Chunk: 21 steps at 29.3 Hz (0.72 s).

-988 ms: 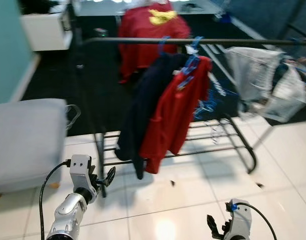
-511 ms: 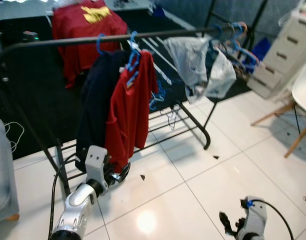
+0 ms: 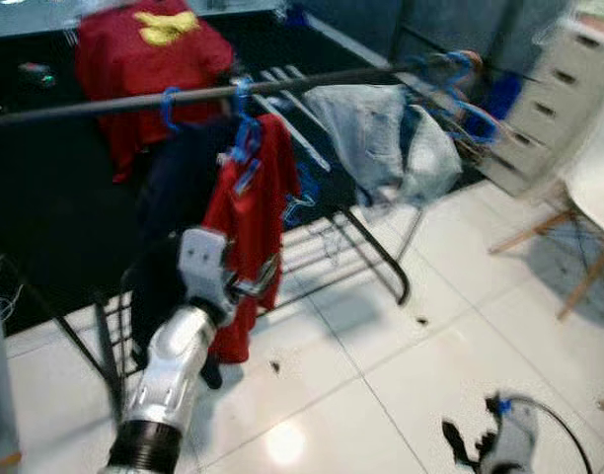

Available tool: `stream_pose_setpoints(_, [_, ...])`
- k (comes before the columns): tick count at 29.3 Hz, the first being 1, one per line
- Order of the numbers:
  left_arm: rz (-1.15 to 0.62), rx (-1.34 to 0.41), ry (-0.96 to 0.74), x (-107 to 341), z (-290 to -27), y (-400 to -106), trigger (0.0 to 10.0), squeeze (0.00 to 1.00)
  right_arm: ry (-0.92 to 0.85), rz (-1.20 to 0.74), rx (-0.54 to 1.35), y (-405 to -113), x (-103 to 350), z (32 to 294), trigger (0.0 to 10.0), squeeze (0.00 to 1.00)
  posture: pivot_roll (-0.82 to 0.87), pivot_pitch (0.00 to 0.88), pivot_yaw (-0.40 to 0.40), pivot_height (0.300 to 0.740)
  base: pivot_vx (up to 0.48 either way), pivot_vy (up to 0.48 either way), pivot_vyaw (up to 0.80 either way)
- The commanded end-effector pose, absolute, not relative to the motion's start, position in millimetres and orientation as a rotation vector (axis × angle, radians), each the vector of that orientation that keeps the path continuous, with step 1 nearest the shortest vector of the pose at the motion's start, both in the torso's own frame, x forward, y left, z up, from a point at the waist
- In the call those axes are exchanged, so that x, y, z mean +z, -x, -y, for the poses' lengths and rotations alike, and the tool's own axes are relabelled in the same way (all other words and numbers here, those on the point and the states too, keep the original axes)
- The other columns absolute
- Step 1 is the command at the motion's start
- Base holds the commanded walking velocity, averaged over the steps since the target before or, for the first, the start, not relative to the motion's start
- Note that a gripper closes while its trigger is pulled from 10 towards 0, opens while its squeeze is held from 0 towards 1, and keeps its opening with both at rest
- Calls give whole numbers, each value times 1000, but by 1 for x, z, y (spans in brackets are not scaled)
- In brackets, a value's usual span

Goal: Hang hanger

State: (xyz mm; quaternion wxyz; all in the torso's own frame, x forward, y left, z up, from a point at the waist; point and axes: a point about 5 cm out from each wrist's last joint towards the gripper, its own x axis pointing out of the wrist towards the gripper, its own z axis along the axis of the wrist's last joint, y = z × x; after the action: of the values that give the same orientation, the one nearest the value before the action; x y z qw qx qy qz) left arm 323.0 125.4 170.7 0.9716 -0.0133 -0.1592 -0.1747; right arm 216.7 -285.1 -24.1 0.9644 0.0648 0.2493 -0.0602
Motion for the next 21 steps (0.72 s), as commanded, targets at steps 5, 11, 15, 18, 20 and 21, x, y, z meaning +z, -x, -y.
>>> stream_pose_setpoints(5, [413,-271,2,204,-139,-325,10000,0,-155,-422,-59,-221,-20,267,10000,0,21,163,-60,740,480,0,0])
stream_pose_setpoints(11, [453,-265,-96,219,-155,-322,10000,0,-171,-388,-45,-219,-17,266,10000,0,21,169,-60,740,217,0,0])
stream_pose_setpoints(15, [435,-261,-180,219,-164,-320,10000,0,-177,-385,-39,-218,-16,266,10000,0,22,171,-60,740,0,0,0])
stream_pose_setpoints(18, [395,-268,-263,212,-170,-317,10000,0,-182,-386,-33,-218,-15,267,10000,0,25,174,-61,740,0,0,0])
stream_pose_setpoints(20, [357,-263,-289,205,-175,-315,10000,0,-185,-388,-30,-218,-15,267,10000,0,22,178,-63,740,0,0,0])
stream_pose_setpoints(21, [346,-263,-298,203,-176,-314,10000,0,-186,-390,-29,-218,-14,267,10000,0,22,178,-63,740,0,0,0])
